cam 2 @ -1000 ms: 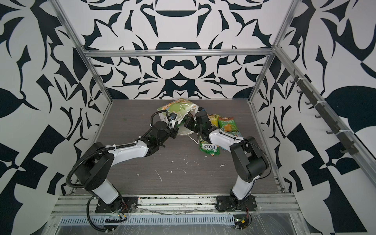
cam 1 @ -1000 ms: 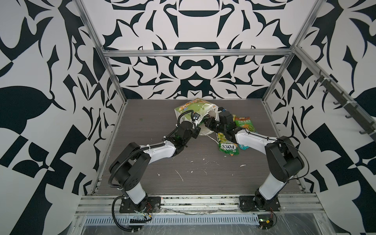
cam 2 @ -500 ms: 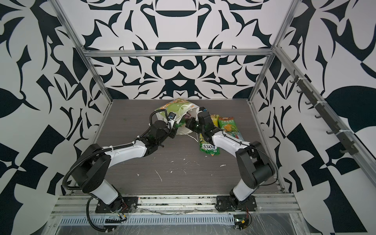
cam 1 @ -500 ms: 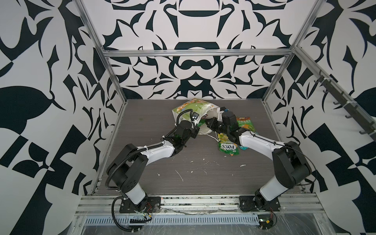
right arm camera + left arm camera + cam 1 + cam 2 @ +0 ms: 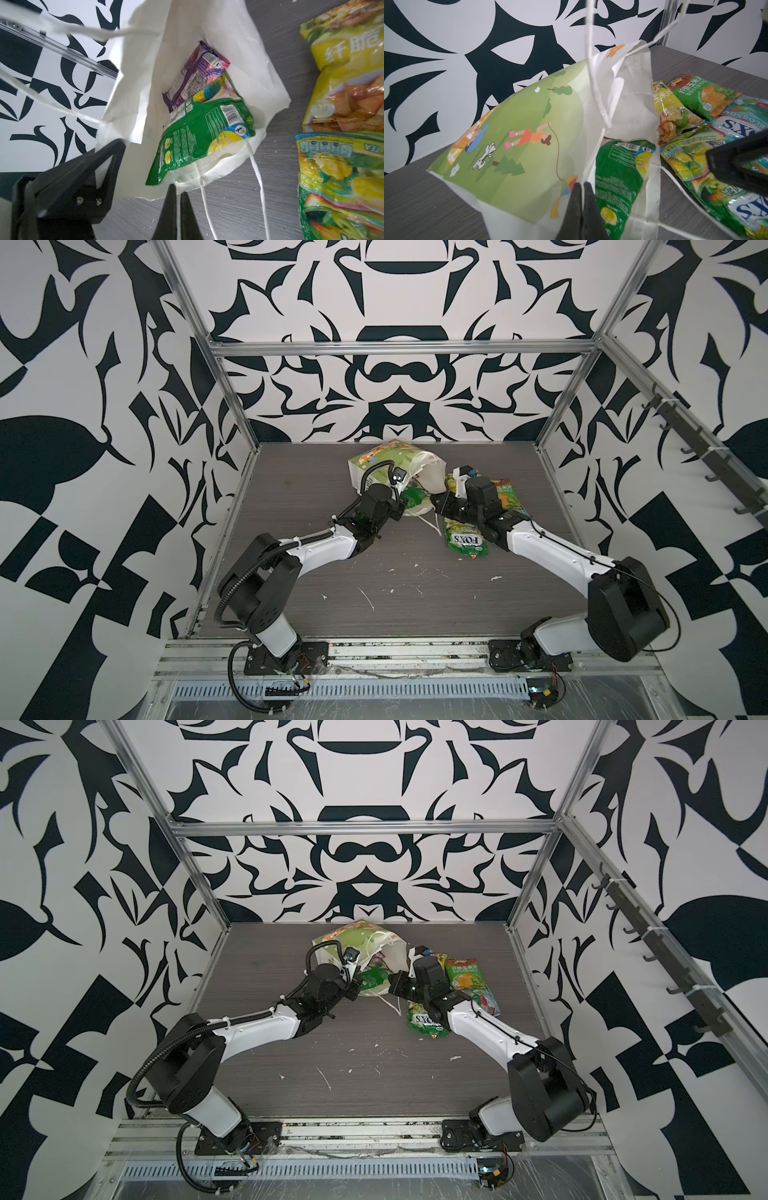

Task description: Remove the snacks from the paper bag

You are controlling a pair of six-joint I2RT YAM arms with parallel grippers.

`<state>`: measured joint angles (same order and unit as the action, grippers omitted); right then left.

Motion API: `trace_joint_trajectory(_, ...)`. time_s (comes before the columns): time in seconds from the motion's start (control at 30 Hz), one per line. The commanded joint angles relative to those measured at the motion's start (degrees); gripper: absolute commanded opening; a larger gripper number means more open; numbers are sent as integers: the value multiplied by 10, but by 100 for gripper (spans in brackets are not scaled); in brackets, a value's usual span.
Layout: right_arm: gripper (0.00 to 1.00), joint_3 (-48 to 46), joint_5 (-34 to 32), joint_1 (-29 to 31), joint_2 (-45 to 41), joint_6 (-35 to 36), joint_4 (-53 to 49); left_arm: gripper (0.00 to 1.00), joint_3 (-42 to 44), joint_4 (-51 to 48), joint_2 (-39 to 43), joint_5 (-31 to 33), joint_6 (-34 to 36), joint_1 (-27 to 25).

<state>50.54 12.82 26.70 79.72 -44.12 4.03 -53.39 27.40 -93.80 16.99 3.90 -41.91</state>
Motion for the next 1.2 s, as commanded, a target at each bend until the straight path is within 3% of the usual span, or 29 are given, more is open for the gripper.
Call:
trace_joint_trajectory(0.0, 0, -3, -13, -3, -23, 27, -7, 0, -16, 3, 8, 9, -8, 4)
trace_joint_trajectory(0.2, 2, -15, 3, -21, -11, 17, 30, 0, -8, 11, 4, -22, -2, 4)
trace_joint_trajectory(0.27, 2, -19, 19, -31, 1, 9, 55, 15, -7, 6, 3, -25, -6, 4)
trace_joint_trajectory(0.37, 2, -13, 35, -42, 21, -1, 69, 18, -10, -8, 6, -37, -5, 4)
trace_joint_trajectory(0.43, 2, -8, 43, -44, 32, -4, 76, 28, -9, -15, 12, -44, -4, 4)
trace_joint_trajectory(0.67, 2, -5, 50, -48, 34, -1, 75, 37, -2, -51, 57, -49, 7, 7)
trace_joint_trajectory(0.9, 2, -33, 45, -66, 2, 6, 69, 71, 42, -116, 114, -75, 29, 7)
trace_joint_trajectory(1.03, 2, -44, 39, -82, -13, 16, 69, 78, 61, -120, 126, -66, 58, -8)
trace_joint_trajectory(1.17, 2, -48, 40, -88, -17, 15, 74, 79, 16, -156, 68, -22, 117, -47)
